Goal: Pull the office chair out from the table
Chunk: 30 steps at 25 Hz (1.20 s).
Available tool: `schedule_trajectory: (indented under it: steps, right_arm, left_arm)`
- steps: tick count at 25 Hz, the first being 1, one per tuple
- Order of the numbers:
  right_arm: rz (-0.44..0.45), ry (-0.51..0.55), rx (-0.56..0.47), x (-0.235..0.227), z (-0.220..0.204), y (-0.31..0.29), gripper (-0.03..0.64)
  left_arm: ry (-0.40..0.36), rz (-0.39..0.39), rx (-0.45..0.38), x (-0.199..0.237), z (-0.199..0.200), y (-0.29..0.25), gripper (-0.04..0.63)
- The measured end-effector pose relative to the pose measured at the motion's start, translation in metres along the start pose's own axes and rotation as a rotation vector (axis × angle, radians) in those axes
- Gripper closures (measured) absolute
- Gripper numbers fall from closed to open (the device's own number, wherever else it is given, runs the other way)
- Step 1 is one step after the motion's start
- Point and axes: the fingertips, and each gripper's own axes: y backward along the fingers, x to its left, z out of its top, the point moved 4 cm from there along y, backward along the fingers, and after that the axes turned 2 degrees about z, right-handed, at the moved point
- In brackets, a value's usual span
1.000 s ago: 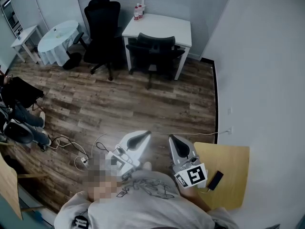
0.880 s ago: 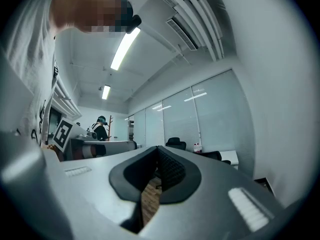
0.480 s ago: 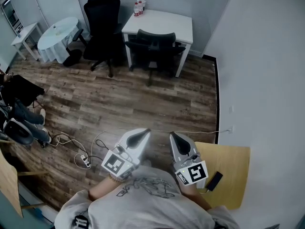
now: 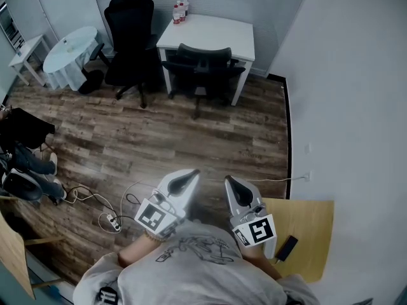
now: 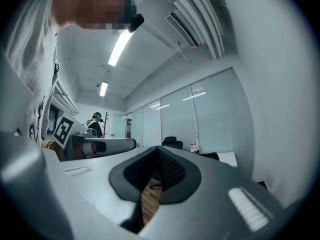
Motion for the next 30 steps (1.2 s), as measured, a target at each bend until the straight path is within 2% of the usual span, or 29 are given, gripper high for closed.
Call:
schedule_trajectory:
  steps: [7, 12, 17, 22, 30]
  right_arm:
    - [-0.021, 0.020, 0.012, -0.039, -0.002, -0.065, 0.609]
    - [-0.020, 0.037, 0.022, -0.061, -0.006, -0.119, 0.609]
    - [-0.026, 0.076, 0.067, -0.085, -0.005, -0.176, 0.609]
    - [-0.025, 0.091, 0.082, -0.115, -0.008, -0.233, 0.605]
    - [-0.028, 0.113, 0.096, -0.166, -0.012, -0.326, 0.580]
  left_arm:
    - [-0.001, -0.011, 0.013, 0.068, 0.006, -0.036, 0.594]
    - [-0.019, -0.005, -0.010, 0.123, 0.011, -0.059, 0.594]
    - [-0.027, 0.025, 0.054, 0.182, 0.014, -0.087, 0.594]
    - [-0.033, 0.023, 0.079, 0.235, 0.016, -0.116, 0.594]
    - [-0.095, 0.021, 0.135, 0.325, 0.014, -0.172, 0.580]
